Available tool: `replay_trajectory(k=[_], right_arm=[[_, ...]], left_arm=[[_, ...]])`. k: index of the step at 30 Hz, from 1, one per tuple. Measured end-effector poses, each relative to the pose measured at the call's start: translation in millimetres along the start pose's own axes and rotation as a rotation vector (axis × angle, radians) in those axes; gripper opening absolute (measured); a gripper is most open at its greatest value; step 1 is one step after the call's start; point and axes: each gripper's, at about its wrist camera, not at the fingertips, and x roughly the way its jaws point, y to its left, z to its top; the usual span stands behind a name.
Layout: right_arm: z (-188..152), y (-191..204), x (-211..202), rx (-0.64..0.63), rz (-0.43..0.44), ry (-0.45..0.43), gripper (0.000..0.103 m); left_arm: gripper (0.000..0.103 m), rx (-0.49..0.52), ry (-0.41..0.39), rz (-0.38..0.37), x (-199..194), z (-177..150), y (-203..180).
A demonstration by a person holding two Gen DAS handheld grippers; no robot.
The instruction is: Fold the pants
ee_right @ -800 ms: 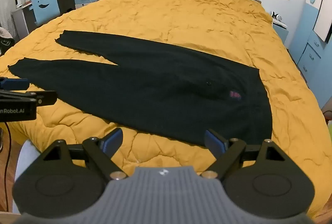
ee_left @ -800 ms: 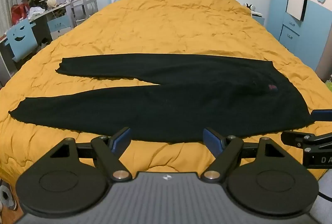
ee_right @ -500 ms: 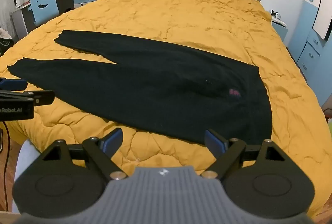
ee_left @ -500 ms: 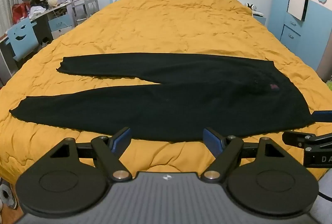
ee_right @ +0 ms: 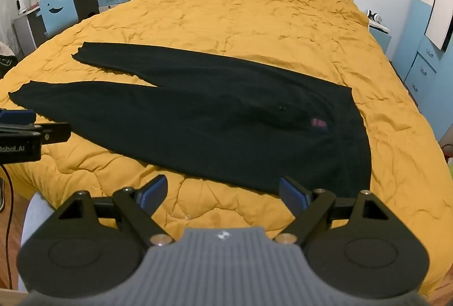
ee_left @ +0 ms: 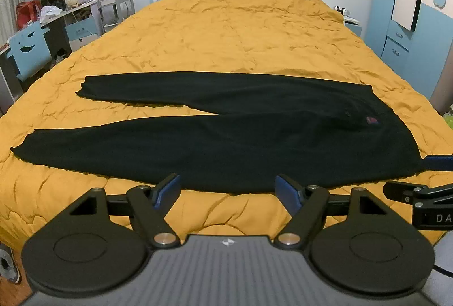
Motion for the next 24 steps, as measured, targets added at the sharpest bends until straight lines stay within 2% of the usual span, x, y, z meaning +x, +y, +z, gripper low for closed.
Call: replay_trajectory(k=[24], right_arm=[[-2.3,-1.4,-1.3,0.002,0.002,0.001,0.082]], left_arm=[[0.087,-0.01,0.014,-0.004,3.4,1.4,2.3]])
